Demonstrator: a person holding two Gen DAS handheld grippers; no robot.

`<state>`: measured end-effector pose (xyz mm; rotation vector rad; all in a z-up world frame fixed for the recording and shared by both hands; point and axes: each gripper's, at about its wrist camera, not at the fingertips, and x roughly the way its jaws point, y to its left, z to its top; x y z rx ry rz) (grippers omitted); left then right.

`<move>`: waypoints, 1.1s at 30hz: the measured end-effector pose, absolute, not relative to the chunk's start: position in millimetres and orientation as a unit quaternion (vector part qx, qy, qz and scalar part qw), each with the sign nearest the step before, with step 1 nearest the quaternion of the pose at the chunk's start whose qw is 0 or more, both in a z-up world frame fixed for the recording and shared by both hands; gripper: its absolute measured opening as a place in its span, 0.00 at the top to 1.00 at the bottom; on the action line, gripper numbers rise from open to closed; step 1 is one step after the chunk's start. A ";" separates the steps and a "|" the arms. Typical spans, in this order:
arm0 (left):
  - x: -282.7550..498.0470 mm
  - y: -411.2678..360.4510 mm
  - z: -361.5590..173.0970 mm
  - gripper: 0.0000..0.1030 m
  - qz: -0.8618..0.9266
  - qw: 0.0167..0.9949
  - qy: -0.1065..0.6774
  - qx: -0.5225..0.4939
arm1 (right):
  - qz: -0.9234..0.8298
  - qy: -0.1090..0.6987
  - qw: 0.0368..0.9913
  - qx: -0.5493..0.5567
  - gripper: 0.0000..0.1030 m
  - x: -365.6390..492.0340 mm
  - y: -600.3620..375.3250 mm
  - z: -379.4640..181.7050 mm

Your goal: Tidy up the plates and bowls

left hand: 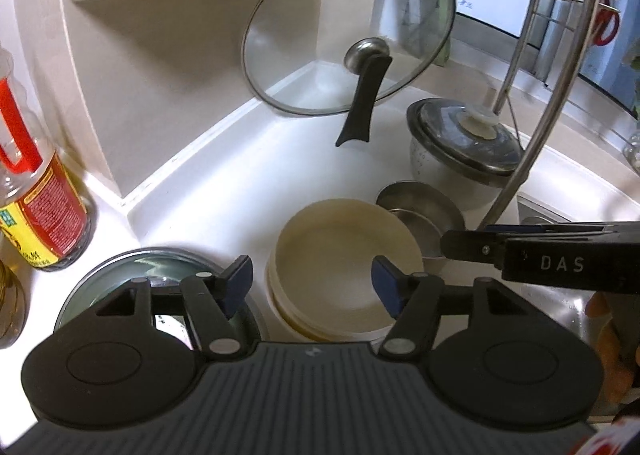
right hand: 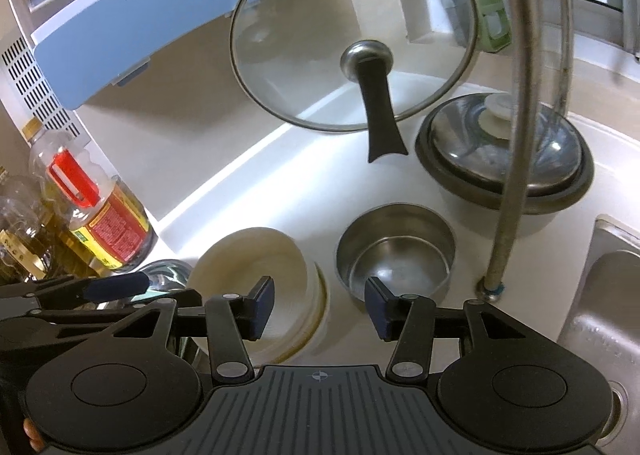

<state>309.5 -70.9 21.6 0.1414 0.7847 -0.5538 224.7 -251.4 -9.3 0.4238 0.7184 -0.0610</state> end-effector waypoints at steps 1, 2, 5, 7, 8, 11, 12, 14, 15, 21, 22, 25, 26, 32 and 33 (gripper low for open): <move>309.0 -72.1 22.7 0.39 -0.269 0.884 0.375 0.069 | -0.033 0.348 0.914 0.205 0.51 222.9 -252.5 -8.8; 308.7 -73.4 23.7 0.39 -0.273 0.884 0.373 0.070 | -0.037 0.348 0.914 0.205 0.51 221.6 -253.7 -8.5; 308.3 -77.7 25.8 0.39 -0.284 0.882 0.370 0.073 | -0.047 0.350 0.913 0.206 0.51 218.6 -257.6 -8.6; 308.0 -81.6 26.9 0.39 -0.290 0.881 0.367 0.076 | -0.054 0.350 0.912 0.208 0.51 217.3 -259.5 -8.9; 308.2 -83.1 27.4 0.39 -0.293 0.880 0.366 0.078 | -0.058 0.350 0.911 0.208 0.51 216.9 -261.0 -8.9; 309.2 -88.4 29.1 0.39 -0.302 0.878 0.362 0.083 | -0.067 0.349 0.911 0.211 0.51 214.4 -265.2 -8.1; 309.8 -90.3 29.3 0.39 -0.305 0.877 0.361 0.085 | -0.069 0.348 0.911 0.212 0.51 214.2 -266.2 -7.9; 311.2 -93.6 30.2 0.39 -0.310 0.876 0.358 0.087 | -0.073 0.347 0.910 0.214 0.51 214.4 -268.5 -7.9; 311.8 -95.3 30.9 0.39 -0.312 0.876 0.357 0.089 | -0.075 0.346 0.910 0.214 0.51 214.7 -269.6 -7.9; 319.2 -103.9 32.6 0.39 -0.326 0.872 0.351 0.096 | -0.087 0.346 0.909 0.217 0.51 218.1 -275.3 -9.2; 320.6 -105.7 33.2 0.39 -0.328 0.872 0.350 0.098 | -0.090 0.346 0.908 0.218 0.51 219.0 -276.0 -9.2; 325.4 -111.3 34.3 0.39 -0.336 0.870 0.347 0.102 | -0.098 0.345 0.908 0.216 0.51 221.0 -276.8 -9.4; 327.2 -113.2 34.6 0.39 -0.338 0.869 0.346 0.103 | -0.100 0.344 0.909 0.215 0.51 221.8 -277.3 -9.3; 338.2 -124.2 36.5 0.39 -0.353 0.865 0.340 0.111 | -0.115 0.341 0.907 0.217 0.51 227.4 -281.2 -12.4; 340.4 -125.9 36.8 0.39 -0.355 0.864 0.340 0.113 | -0.118 0.341 0.907 0.218 0.51 228.0 -281.9 -13.5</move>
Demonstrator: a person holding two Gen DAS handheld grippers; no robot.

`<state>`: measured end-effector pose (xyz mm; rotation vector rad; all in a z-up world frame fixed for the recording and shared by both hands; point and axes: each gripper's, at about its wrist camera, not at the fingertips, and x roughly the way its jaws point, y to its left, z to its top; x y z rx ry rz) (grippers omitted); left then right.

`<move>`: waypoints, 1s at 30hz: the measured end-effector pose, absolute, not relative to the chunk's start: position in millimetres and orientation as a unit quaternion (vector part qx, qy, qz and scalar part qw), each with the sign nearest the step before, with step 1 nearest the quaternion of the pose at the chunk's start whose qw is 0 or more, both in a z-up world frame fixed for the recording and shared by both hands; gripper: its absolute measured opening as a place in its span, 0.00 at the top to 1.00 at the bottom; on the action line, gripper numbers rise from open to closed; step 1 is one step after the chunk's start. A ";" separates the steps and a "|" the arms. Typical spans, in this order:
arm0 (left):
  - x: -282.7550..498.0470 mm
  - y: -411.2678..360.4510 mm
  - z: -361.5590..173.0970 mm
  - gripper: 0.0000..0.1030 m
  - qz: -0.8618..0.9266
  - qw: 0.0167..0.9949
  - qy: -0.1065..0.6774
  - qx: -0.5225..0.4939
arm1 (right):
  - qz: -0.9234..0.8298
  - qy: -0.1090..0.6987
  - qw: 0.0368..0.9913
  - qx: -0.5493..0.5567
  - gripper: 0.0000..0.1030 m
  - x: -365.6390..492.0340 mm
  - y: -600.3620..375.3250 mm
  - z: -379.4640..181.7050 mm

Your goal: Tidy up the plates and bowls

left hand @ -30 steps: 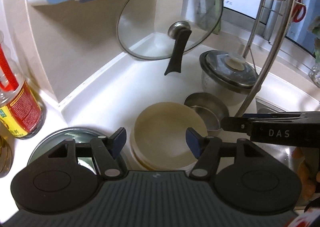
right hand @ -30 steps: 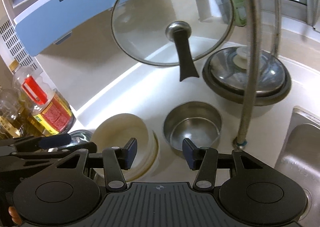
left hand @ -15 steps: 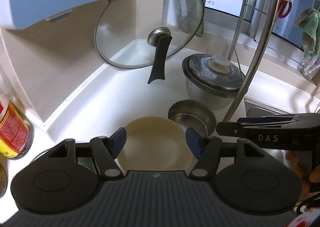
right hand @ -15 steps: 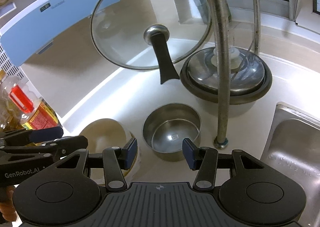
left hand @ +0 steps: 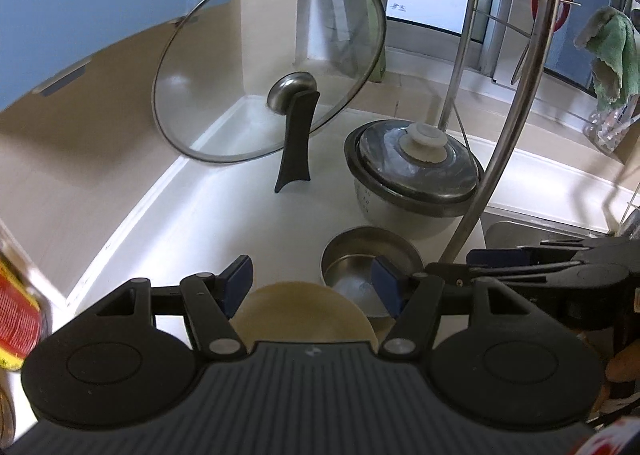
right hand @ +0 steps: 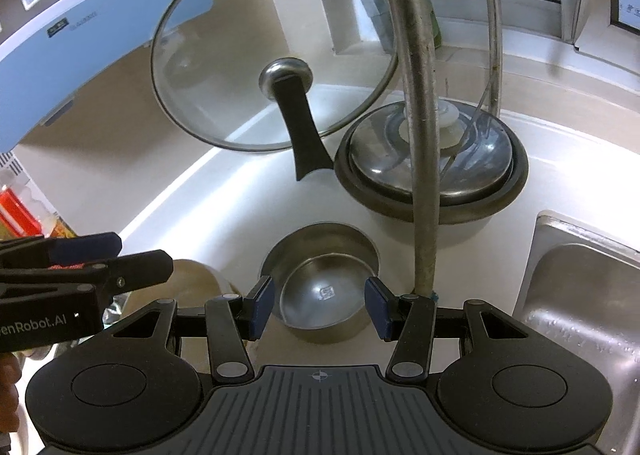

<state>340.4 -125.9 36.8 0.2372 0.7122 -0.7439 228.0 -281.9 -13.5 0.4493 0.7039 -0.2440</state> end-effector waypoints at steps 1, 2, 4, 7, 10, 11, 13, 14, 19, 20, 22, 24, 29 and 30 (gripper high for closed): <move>342.8 -127.6 36.3 0.39 -0.357 0.862 0.340 0.115 | -0.122 0.340 0.906 0.218 0.51 228.3 -282.4 -14.9; 345.3 -129.1 35.7 0.39 -0.359 0.861 0.340 0.117 | -0.126 0.341 0.906 0.219 0.51 229.0 -282.8 -16.2; 349.9 -132.4 34.3 0.39 -0.362 0.859 0.342 0.121 | -0.133 0.343 0.903 0.224 0.51 230.2 -285.3 -19.6; 357.3 -136.8 32.5 0.39 -0.369 0.854 0.344 0.126 | -0.142 0.348 0.897 0.232 0.51 233.0 -287.5 -26.5; 365.3 -141.5 30.2 0.39 -0.375 0.850 0.347 0.132 | -0.150 0.352 0.892 0.240 0.54 236.5 -288.6 -32.6; 368.0 -143.4 29.2 0.39 -0.377 0.848 0.347 0.133 | -0.152 0.353 0.891 0.243 0.58 237.8 -288.8 -34.3; 373.8 -145.8 27.6 0.39 -0.379 0.846 0.350 0.135 | -0.156 0.356 0.887 0.248 0.62 241.4 -289.2 -38.9; 376.3 -146.9 26.6 0.39 -0.380 0.845 0.351 0.136 | -0.158 0.358 0.885 0.251 0.63 243.6 -289.7 -41.0; 389.7 -150.3 20.4 0.40 -0.380 0.841 0.359 0.139 | -0.173 0.368 0.877 0.256 0.67 253.3 -291.6 -51.8; 392.3 -150.5 19.2 0.40 -0.380 0.840 0.361 0.139 | -0.177 0.371 0.875 0.256 0.67 255.4 -291.8 -53.8; 397.9 -150.9 16.4 0.41 -0.382 0.837 0.367 0.137 | -0.186 0.375 0.870 0.261 0.69 258.9 -293.5 -58.3; 403.9 -151.2 13.9 0.42 -0.384 0.833 0.373 0.136 | -0.191 0.377 0.867 0.264 0.73 261.2 -293.9 -60.9; 416.6 -154.0 8.8 0.43 -0.384 0.828 0.382 0.143 | -0.201 0.380 0.866 0.257 0.81 267.2 -293.4 -64.8; 418.8 -154.6 7.8 0.43 -0.385 0.827 0.383 0.144 | -0.202 0.380 0.866 0.255 0.81 268.4 -293.5 -64.8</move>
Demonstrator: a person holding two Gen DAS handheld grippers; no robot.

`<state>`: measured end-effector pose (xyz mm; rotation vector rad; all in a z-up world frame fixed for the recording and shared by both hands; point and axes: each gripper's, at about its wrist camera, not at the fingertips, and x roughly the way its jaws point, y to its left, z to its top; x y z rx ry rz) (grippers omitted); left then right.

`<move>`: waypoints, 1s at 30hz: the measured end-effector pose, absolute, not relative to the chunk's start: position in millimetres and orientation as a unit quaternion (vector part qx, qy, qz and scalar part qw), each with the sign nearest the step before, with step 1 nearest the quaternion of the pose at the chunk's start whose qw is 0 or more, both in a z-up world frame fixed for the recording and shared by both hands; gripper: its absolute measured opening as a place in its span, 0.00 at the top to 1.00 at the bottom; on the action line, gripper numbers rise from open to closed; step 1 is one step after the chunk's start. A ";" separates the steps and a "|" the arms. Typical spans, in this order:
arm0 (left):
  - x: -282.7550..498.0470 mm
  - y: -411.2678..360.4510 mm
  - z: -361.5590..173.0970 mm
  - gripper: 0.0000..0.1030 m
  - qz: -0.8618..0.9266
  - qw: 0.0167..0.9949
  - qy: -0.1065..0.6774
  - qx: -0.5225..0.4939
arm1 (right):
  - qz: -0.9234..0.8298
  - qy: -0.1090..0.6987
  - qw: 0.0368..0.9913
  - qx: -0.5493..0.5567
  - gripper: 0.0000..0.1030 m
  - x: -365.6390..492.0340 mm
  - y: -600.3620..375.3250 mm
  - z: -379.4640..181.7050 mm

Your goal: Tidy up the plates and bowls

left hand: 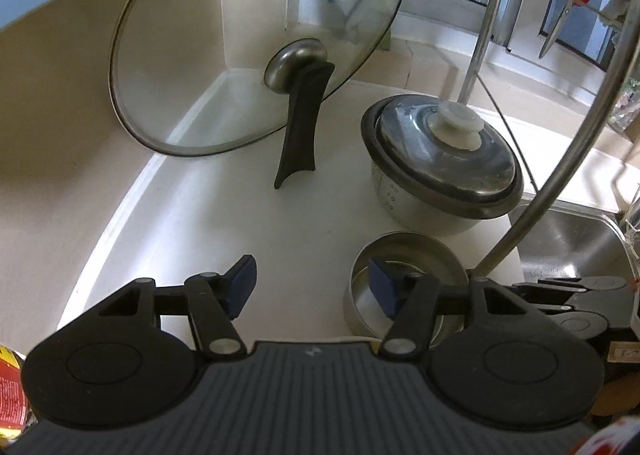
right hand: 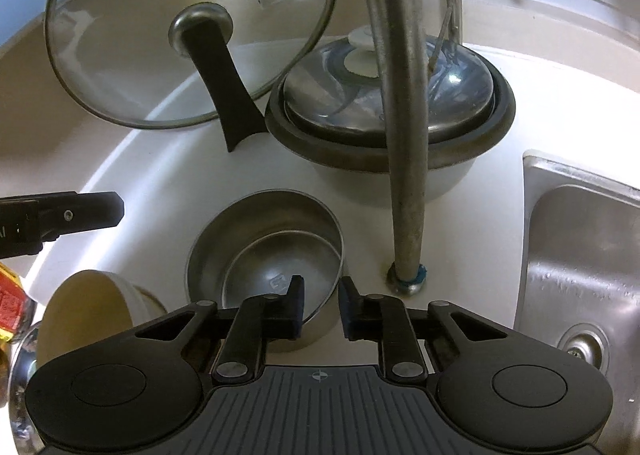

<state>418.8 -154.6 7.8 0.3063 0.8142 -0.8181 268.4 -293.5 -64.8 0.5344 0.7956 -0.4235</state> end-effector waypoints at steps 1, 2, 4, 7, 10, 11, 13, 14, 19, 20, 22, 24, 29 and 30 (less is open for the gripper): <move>421.1 -155.2 6.5 0.43 -0.386 0.825 0.386 0.145 | -0.203 0.379 0.866 0.254 0.81 269.5 -293.6 -64.8; 423.4 -155.7 5.1 0.43 -0.387 0.823 0.390 0.145 | -0.204 0.379 0.866 0.254 0.81 270.7 -294.0 -65.2; 427.1 -157.0 2.5 0.44 -0.387 0.820 0.395 0.146 | -0.203 0.378 0.868 0.251 0.81 274.2 -294.0 -65.7; 431.0 -159.0 -0.5 0.46 -0.387 0.818 0.398 0.150 | -0.201 0.376 0.870 0.247 0.81 280.8 -292.7 -66.0; 434.7 -161.8 -2.4 0.46 -0.387 0.816 0.399 0.155 | -0.199 0.375 0.873 0.241 0.81 288.0 -290.8 -66.9; 436.2 -162.9 -3.1 0.46 -0.387 0.816 0.399 0.157 | -0.196 0.374 0.874 0.240 0.81 290.1 -290.1 -67.0; 439.3 -164.7 -4.8 0.46 -0.385 0.815 0.402 0.159 | -0.193 0.373 0.876 0.236 0.81 295.4 -288.2 -67.2; 441.0 -165.3 -5.6 0.46 -0.384 0.815 0.403 0.160 | -0.189 0.373 0.878 0.234 0.81 299.2 -287.2 -67.4; 451.5 -165.8 -11.0 0.46 -0.378 0.812 0.414 0.161 | -0.172 0.373 0.885 0.221 0.81 318.6 -283.5 -68.6; 453.5 -165.9 -12.1 0.46 -0.376 0.812 0.416 0.163 | -0.169 0.373 0.886 0.219 0.81 321.5 -283.2 -69.2; 457.7 -166.1 -14.8 0.46 -0.375 0.809 0.422 0.166 | -0.163 0.372 0.888 0.215 0.81 327.2 -283.0 -69.6; 462.5 -167.5 -18.9 0.51 -0.373 0.804 0.431 0.170 | -0.154 0.372 0.889 0.216 0.81 332.2 -284.0 -70.0; 469.1 -171.9 -29.0 0.63 -0.373 0.790 0.451 0.180 | -0.146 0.376 0.890 0.212 0.81 334.9 -286.0 -70.3; 470.1 -172.6 -30.5 0.68 -0.375 0.786 0.456 0.179 | -0.144 0.377 0.889 0.214 0.81 333.9 -286.5 -70.5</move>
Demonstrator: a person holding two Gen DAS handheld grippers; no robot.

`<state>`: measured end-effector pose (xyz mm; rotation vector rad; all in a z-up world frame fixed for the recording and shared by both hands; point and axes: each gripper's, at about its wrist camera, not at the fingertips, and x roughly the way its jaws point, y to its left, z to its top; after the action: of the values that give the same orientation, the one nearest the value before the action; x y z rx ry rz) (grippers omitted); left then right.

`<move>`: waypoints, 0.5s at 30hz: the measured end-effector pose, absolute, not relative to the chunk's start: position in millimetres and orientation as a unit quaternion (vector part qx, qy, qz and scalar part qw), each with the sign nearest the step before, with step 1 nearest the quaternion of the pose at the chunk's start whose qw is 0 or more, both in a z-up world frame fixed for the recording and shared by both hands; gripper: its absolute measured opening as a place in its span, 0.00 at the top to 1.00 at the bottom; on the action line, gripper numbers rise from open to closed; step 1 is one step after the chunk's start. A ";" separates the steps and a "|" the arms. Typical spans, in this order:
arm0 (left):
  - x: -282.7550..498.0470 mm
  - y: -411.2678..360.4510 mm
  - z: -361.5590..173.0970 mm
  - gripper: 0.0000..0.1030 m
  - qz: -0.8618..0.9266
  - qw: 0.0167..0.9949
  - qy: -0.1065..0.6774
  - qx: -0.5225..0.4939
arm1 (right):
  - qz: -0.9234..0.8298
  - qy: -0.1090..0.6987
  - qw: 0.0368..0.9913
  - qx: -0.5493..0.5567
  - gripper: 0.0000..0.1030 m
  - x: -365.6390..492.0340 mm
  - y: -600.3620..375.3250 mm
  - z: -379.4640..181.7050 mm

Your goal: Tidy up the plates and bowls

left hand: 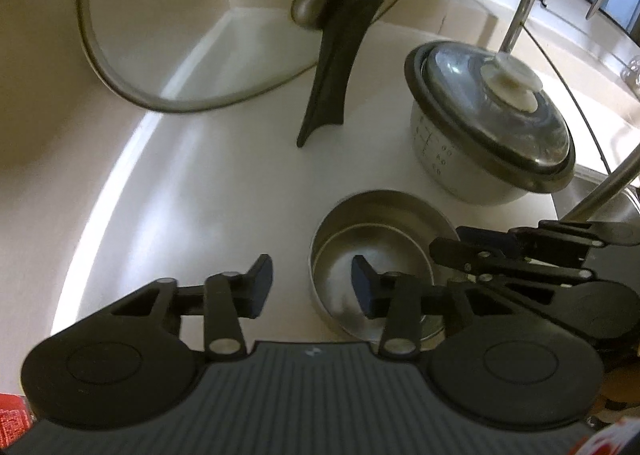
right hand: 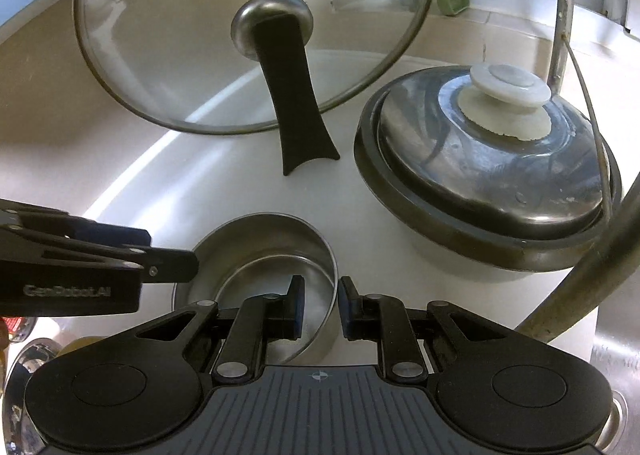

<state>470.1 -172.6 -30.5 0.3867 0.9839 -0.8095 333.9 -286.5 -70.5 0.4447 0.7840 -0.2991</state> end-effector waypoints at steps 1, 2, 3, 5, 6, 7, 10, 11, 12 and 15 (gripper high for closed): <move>471.3 -173.3 -32.6 0.70 -0.379 0.782 0.462 0.179 | -0.142 0.380 0.888 0.217 0.81 333.4 -287.3 -70.7; 472.2 -174.4 -34.9 0.74 -0.381 0.778 0.466 0.180 | -0.141 0.382 0.887 0.219 0.81 332.9 -287.6 -71.3; 472.9 -175.5 -37.7 0.79 -0.382 0.774 0.470 0.184 | -0.140 0.385 0.886 0.219 0.81 332.9 -287.8 -71.7; 472.8 -176.7 -42.4 0.84 -0.386 0.767 0.476 0.188 | -0.139 0.389 0.885 0.218 0.81 333.2 -287.1 -72.6; 473.2 -177.2 -44.4 0.86 -0.388 0.764 0.480 0.189 | -0.138 0.391 0.883 0.219 0.81 332.8 -286.7 -73.2; 473.1 -177.4 -45.9 0.87 -0.387 0.763 0.481 0.192 | -0.138 0.392 0.882 0.220 0.81 332.6 -286.8 -74.1; 474.3 -176.7 -48.9 0.91 -0.386 0.762 0.482 0.196 | -0.141 0.394 0.880 0.225 0.81 332.2 -286.7 -76.2; 474.8 -176.2 -50.0 0.92 -0.386 0.761 0.483 0.196 | -0.142 0.394 0.879 0.226 0.81 332.5 -287.0 -76.7; 475.0 -175.5 -50.8 0.92 -0.387 0.760 0.483 0.195 | -0.142 0.394 0.879 0.227 0.81 332.7 -287.2 -77.5; 477.0 -175.5 -52.7 0.92 -0.388 0.759 0.486 0.193 | -0.144 0.394 0.878 0.229 0.81 333.9 -287.5 -79.7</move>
<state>477.0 -175.5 -52.7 0.4206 1.0597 -0.8457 333.9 -287.5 -79.7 0.4773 0.8222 -0.3012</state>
